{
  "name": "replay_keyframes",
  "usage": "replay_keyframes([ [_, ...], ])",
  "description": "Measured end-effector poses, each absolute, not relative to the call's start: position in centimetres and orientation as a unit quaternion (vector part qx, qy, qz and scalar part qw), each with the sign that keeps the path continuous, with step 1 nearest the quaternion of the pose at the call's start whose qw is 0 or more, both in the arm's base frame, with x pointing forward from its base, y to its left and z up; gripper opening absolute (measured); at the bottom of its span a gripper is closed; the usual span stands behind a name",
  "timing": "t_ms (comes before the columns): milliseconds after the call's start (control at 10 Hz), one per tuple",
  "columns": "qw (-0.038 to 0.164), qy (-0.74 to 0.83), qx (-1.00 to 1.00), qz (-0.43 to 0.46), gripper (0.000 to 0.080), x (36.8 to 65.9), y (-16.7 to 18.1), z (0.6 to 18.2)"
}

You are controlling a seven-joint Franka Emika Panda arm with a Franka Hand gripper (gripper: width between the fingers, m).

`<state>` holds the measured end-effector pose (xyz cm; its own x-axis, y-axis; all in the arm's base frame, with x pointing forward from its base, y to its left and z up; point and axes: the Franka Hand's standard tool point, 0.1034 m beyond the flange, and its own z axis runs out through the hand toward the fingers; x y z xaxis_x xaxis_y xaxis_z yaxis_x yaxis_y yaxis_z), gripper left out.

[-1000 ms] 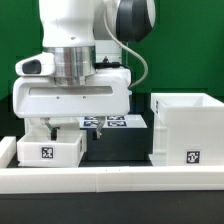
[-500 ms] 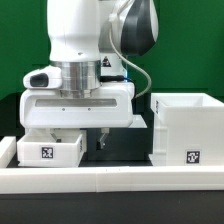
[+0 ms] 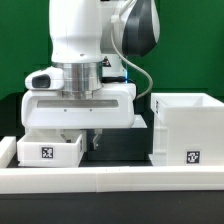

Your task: Assemble drawer

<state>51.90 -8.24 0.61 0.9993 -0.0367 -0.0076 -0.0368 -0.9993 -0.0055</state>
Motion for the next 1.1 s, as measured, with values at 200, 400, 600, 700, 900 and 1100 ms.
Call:
replay_keyframes([
  [200, 0.003, 0.018, -1.0, 0.004, 0.0081, 51.9, -8.24, 0.61],
  [400, 0.003, 0.018, -1.0, 0.004, 0.0041, 51.9, -8.24, 0.61],
  [600, 0.003, 0.018, -1.0, 0.004, 0.0041, 51.9, -8.24, 0.61],
  [700, 0.003, 0.018, -1.0, 0.004, 0.0041, 51.9, -8.24, 0.61],
  [900, 0.003, 0.015, -1.0, 0.004, 0.0041, 51.93, -8.11, 0.66],
  [1100, 0.004, -0.034, -0.999, -0.002, 0.0041, 52.48, -7.36, 1.56],
])
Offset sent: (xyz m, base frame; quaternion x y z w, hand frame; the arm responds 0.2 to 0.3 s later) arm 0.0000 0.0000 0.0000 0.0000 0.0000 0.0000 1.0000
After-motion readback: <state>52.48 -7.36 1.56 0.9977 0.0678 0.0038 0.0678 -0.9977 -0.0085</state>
